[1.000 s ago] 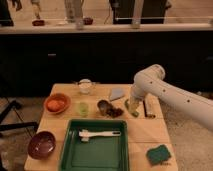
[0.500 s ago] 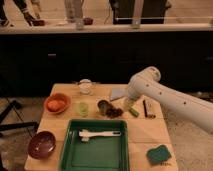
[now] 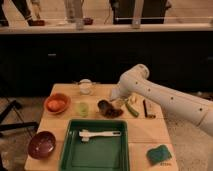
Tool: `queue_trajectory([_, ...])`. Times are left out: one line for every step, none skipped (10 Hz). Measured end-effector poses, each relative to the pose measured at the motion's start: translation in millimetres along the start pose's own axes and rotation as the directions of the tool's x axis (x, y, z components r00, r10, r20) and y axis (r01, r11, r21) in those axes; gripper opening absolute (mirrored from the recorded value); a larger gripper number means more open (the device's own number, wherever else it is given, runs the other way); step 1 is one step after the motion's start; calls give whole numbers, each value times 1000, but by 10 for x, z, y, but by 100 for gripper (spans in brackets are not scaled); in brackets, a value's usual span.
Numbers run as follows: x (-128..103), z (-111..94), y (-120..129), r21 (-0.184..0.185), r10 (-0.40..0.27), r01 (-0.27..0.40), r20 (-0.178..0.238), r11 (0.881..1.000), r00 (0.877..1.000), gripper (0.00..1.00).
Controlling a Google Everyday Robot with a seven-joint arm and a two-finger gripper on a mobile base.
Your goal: Stack cups into tray
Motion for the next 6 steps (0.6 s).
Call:
queue_trajectory([20,-4,-1,0,0,0,-3,1000,1000,80])
queue_trajectory([44,-12,-3,2,3,-3,-5,1000,1000,80])
queue_trajectory([10,-3,0,-1,0,0,-1,1000,1000,80])
queue_trajectory([8,-3,0,-1,1,-1,0,1000,1000,80])
queue_trajectory([17,1,3,-1,2,-2,0,1000,1000,80])
queue_trajectory([33,11,1,2,7,-7,2,1000,1000,80])
